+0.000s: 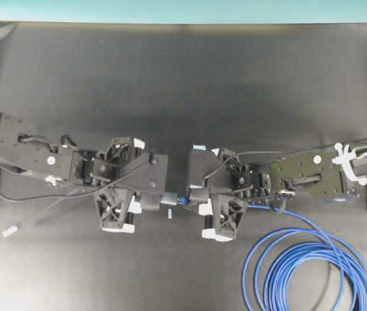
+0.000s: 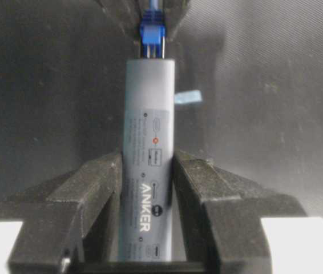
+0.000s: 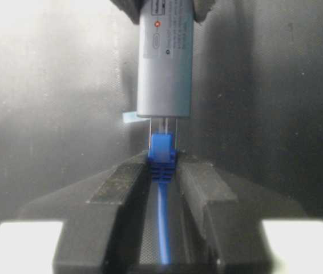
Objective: Insert the LAN cable into the hub.
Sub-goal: 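Push the right gripper's plug into the hub port held by left gripper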
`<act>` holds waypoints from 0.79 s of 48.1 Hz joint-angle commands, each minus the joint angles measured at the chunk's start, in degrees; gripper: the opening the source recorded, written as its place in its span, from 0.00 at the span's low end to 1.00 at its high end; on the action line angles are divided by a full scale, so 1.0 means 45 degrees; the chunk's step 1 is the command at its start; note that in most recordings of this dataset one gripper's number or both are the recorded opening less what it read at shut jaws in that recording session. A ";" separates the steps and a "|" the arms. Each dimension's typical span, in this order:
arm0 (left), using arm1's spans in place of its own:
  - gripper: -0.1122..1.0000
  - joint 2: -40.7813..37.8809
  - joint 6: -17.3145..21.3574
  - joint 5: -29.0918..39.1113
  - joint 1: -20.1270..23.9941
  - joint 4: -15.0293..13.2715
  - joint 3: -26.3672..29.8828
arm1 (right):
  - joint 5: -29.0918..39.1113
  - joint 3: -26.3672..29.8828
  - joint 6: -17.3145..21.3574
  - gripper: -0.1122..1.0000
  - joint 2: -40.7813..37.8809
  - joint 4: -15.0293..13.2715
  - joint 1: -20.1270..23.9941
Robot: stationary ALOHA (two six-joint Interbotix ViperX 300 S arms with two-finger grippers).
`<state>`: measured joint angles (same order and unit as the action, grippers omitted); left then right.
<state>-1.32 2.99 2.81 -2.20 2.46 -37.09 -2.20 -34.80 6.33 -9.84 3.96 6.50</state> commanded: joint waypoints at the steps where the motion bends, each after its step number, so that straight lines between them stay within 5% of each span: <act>1: 0.35 0.0117 0.0156 -0.0547 -0.0039 0.0039 0.0801 | -0.0156 0.1074 -0.0137 0.22 0.0156 -0.0234 -0.0254; 38: 0.35 0.0449 -0.0156 -0.0195 -0.0312 0.0039 -0.0098 | 0.0332 0.0937 -0.0098 0.22 0.0215 -0.0449 -0.0234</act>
<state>-0.09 2.11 2.29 -2.64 2.46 -38.50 0.35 -33.31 6.33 -10.02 2.11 6.24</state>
